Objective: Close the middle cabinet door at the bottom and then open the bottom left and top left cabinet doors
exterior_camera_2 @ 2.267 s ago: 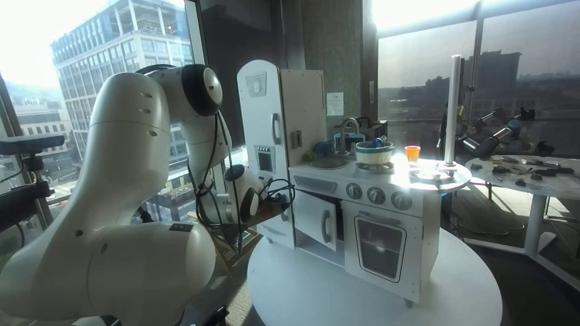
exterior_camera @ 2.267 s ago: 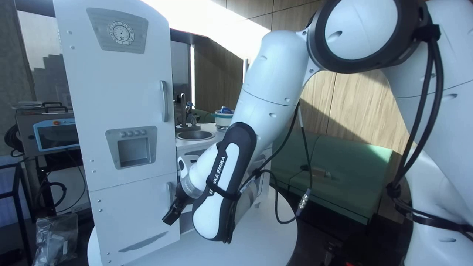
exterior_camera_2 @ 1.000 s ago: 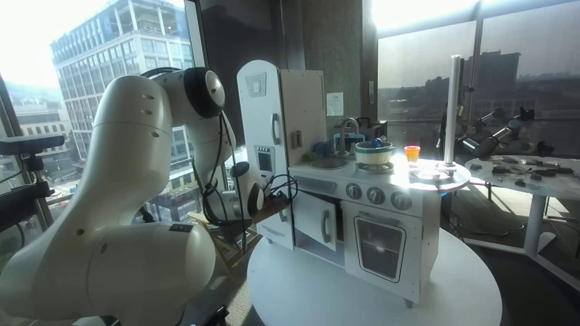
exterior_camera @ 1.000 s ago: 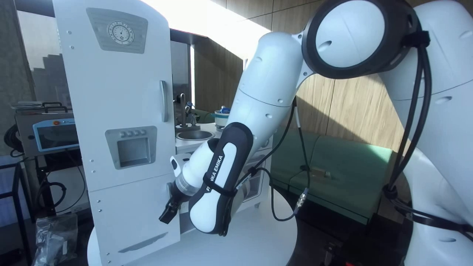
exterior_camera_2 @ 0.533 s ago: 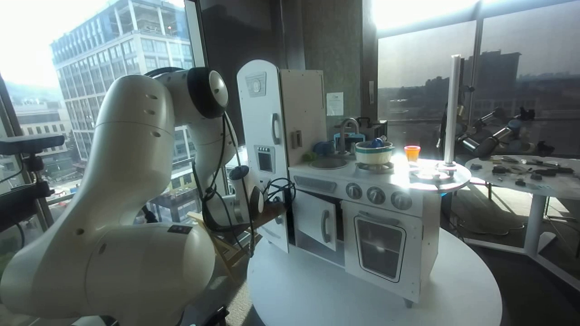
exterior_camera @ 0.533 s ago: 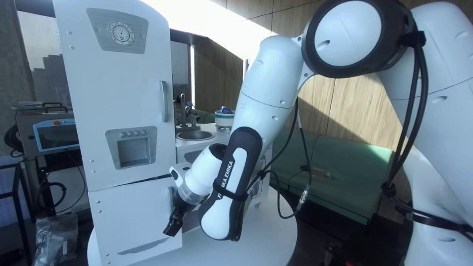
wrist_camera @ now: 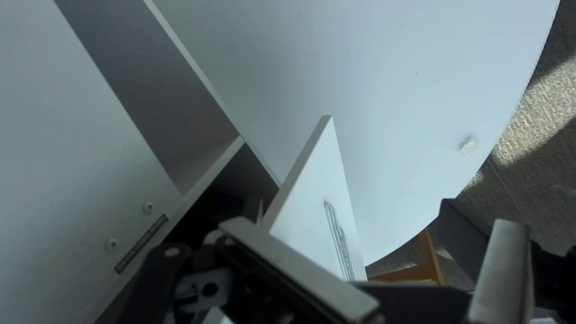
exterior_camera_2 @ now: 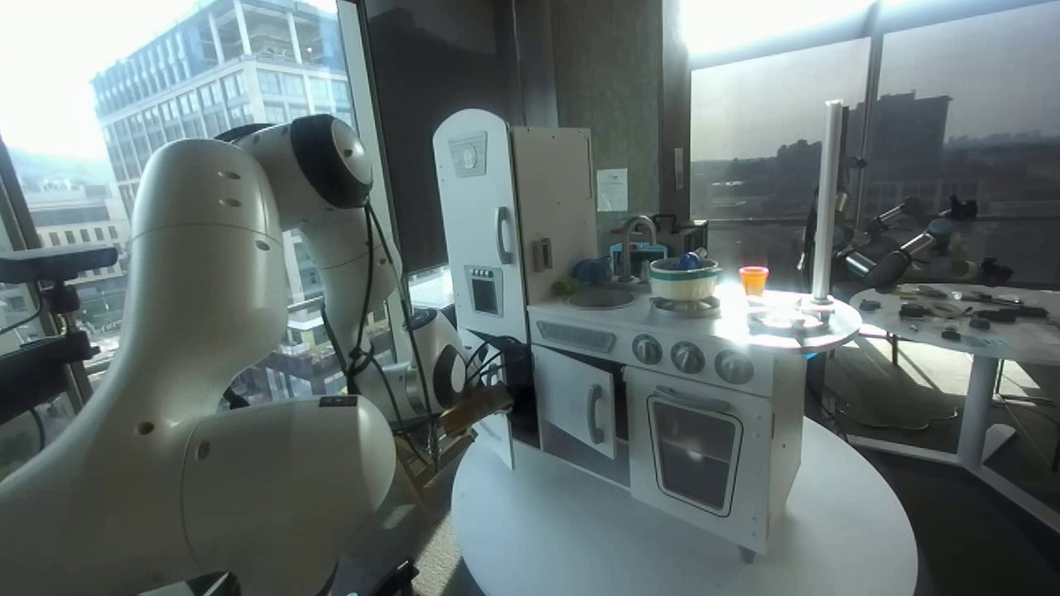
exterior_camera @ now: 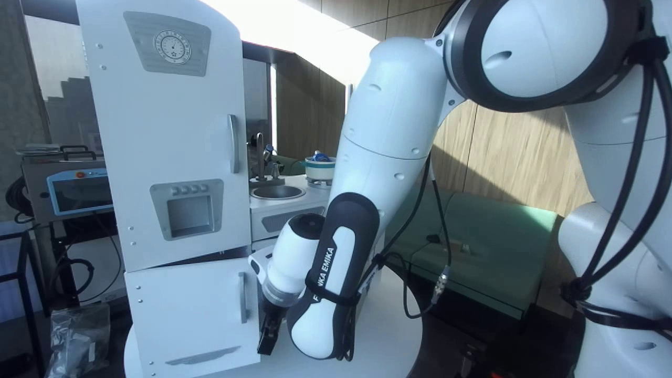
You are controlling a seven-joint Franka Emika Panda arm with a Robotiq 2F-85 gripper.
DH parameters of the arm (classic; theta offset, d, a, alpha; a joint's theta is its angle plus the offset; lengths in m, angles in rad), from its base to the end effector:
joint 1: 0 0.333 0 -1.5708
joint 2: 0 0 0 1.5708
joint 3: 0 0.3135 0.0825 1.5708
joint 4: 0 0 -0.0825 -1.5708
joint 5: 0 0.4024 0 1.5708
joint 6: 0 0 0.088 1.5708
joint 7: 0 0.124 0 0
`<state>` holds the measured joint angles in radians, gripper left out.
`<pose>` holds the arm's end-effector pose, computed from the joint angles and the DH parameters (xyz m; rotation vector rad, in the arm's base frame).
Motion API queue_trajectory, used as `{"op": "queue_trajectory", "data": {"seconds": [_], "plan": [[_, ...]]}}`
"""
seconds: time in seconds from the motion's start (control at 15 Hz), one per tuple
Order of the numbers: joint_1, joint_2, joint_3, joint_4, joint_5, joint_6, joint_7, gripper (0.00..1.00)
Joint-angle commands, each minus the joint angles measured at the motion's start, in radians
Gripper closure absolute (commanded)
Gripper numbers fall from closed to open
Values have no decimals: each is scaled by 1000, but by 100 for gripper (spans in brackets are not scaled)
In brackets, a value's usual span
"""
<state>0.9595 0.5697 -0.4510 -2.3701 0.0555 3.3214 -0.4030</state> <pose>0.4832 0.2440 0.1248 2.5422 1.3403 0.6612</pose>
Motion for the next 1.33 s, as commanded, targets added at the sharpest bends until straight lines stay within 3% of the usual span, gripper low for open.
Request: {"op": "queue_trajectory", "data": {"seconds": [0.0,0.27,0.33,0.73,0.87,1.27], "plan": [[251,-1,-234,-46,111,-88,73,0],[446,12,-419,-82,161,-91,111,0],[478,10,-465,-92,69,-86,194,0],[751,79,-726,-121,22,-65,276,0],[808,108,-780,-125,8,-62,271,0],[857,141,-809,-107,-92,-79,219,0]]}}
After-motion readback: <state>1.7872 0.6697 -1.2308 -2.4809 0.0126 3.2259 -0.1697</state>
